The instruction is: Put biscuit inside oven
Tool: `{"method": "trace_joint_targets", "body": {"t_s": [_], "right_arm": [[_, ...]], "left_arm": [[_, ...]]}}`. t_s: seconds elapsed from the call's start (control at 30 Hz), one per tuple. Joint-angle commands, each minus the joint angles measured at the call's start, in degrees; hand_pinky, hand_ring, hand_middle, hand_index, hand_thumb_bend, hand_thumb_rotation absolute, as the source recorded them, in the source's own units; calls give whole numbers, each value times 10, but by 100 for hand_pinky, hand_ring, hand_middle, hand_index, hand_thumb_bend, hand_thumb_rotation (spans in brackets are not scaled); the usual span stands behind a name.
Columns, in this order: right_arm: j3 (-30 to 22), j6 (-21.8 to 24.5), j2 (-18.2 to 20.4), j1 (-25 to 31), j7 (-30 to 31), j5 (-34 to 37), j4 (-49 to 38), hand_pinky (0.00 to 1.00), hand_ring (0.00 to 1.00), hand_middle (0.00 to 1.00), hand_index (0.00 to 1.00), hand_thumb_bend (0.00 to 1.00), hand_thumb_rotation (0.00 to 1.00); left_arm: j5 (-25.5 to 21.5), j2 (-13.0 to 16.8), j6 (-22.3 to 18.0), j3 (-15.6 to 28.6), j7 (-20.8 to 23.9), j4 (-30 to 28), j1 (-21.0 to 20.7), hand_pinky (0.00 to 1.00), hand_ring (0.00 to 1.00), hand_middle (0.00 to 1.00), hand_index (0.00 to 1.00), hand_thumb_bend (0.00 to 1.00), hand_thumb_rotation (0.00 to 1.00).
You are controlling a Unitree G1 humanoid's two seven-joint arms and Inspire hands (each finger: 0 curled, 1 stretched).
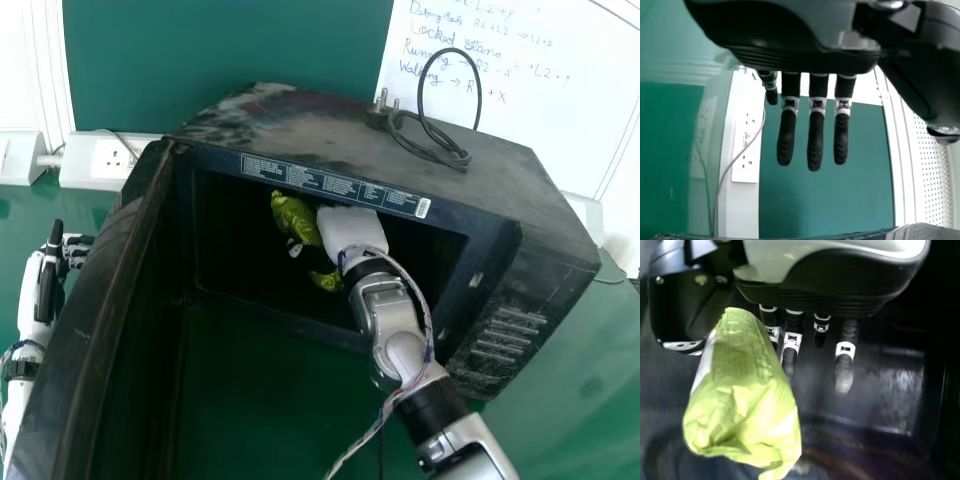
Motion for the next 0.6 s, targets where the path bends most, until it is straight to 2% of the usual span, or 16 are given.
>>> {"method": "trace_joint_targets", "body": {"t_s": [0.0,0.1,0.23,0.43,0.57], "right_arm": [[7,25,-9,10,46,-6,-30,52,61,66,79,82,48],[17,49,-16,13,109,-18,-60,62,70,74,82,86,60],[24,67,-30,28,168,-34,-115,64,74,79,88,90,75],[14,97,-43,59,263,-47,-212,73,83,89,95,95,82],[7,104,-56,85,317,-64,-288,73,85,90,95,97,85]], "left_arm": [[-3,-1,1,0,2,-5,8,30,34,43,48,52,7],[-5,-1,1,1,1,-5,7,30,34,43,48,52,7],[2,1,-3,0,3,-3,7,30,34,43,48,52,7],[-1,1,-2,0,2,-2,7,31,34,43,48,52,7],[-2,3,-7,1,-1,4,4,30,34,43,48,52,7]]}}
